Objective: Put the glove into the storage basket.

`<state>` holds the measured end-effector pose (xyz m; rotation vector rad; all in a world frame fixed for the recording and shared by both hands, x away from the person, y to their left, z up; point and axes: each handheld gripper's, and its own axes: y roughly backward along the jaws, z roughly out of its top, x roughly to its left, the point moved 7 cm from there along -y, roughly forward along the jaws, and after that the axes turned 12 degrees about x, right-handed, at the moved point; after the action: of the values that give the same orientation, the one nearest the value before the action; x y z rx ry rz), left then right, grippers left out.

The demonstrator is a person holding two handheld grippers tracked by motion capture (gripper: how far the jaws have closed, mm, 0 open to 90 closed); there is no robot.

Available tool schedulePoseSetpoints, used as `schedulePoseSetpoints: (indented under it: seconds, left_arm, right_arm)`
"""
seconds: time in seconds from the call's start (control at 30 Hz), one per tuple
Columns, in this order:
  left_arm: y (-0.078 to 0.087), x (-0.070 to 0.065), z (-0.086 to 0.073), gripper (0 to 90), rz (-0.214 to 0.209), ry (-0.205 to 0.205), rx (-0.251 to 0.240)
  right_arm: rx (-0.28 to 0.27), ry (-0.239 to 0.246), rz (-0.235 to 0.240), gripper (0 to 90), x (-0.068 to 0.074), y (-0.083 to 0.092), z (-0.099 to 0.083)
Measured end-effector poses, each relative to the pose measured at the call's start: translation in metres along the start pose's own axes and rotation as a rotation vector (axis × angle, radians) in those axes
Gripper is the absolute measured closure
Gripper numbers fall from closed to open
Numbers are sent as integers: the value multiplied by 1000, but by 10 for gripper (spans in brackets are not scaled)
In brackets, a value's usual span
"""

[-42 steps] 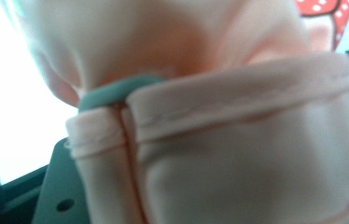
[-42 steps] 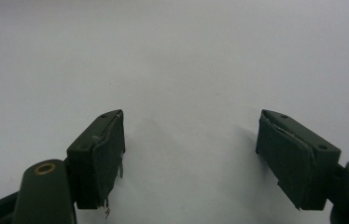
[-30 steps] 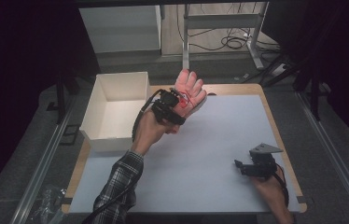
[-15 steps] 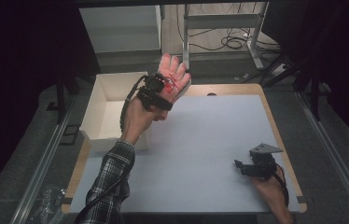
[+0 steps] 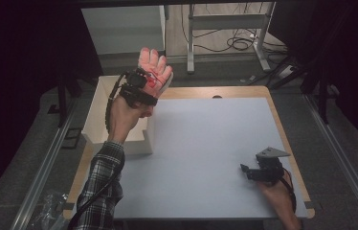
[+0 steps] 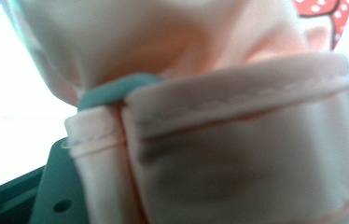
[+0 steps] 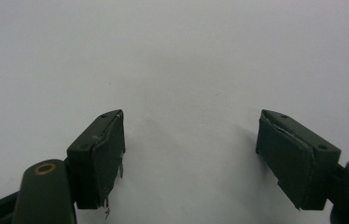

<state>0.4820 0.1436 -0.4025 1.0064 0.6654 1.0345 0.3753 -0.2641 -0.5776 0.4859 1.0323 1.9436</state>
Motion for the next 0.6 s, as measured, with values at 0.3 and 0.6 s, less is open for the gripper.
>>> schedulePoseSetpoints:
  seconds: [0.3, 0.6]
  left_arm:
    - [-4, 32, -16, 374, 20, 103, 4]
    - [-26, 57, -31, 369, 35, 165, 30]
  right_arm:
    - [0, 0, 0, 239, 0, 0, 0]
    - [0, 0, -1, 239, 0, 0, 0]
